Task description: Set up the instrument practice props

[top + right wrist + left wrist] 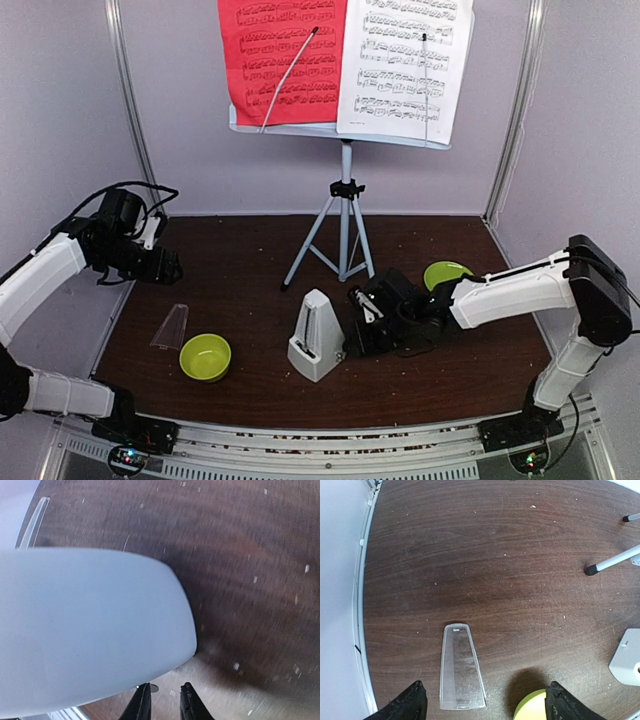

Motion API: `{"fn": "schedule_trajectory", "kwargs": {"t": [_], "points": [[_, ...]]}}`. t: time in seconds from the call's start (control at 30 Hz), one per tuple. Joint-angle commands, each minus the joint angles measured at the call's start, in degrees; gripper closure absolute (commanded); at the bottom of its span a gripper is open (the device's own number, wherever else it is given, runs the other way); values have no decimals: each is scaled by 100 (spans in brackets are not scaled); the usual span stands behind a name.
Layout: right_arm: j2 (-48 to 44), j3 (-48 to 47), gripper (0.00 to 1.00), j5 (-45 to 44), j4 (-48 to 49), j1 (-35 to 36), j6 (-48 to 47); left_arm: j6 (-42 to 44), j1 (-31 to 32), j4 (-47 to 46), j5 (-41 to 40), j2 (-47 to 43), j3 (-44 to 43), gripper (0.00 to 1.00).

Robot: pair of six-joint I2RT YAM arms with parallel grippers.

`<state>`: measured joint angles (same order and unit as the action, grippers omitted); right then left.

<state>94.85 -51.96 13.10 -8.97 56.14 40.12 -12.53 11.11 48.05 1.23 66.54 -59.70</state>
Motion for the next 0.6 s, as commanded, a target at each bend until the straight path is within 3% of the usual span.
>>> {"fn": "schedule_trajectory", "kwargs": {"t": [0.0, 0.3, 0.57], "points": [[386, -548, 78, -116, 170, -224, -427, -142, 36, -85, 86, -181, 202, 17], [1121, -1460, 78, 603, 670, -268, -768, -138, 61, -214, 448, -340, 410, 19], [453, -1195, 69, 415, 943, -279, -862, -153, 122, -482, 778, -230, 513, 20]]}}
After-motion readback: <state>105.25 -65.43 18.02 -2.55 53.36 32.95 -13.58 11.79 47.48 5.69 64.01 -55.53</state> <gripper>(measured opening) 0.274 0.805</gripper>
